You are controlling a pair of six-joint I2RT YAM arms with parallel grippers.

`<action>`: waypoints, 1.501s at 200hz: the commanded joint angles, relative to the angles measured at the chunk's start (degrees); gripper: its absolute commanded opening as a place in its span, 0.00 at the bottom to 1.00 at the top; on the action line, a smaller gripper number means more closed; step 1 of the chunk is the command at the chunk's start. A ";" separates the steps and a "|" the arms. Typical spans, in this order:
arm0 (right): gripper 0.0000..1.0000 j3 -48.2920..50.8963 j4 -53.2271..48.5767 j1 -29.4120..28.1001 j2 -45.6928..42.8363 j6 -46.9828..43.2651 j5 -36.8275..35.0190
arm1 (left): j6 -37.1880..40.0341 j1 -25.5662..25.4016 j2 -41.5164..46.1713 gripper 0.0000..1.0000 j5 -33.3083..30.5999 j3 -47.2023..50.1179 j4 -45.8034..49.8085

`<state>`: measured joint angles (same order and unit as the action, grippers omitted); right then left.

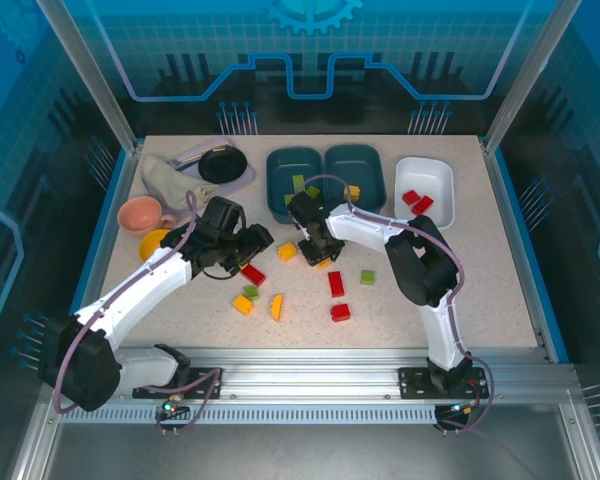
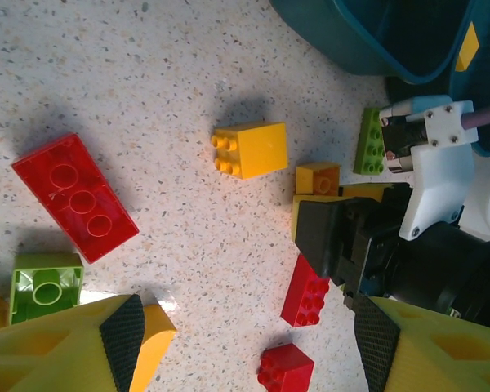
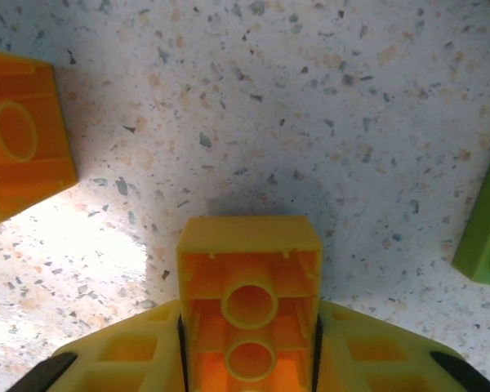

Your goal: Sort the legos into containers by color

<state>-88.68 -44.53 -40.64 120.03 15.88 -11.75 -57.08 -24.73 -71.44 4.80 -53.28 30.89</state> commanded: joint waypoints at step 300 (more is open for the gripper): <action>0.62 -31.78 3.87 18.24 0.35 5.29 14.78 | 12.58 0.28 -17.46 0.70 -4.25 -18.42 18.61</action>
<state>-132.90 -48.73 -17.23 135.41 22.90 0.38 -50.78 -24.75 -91.42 3.20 -74.94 42.24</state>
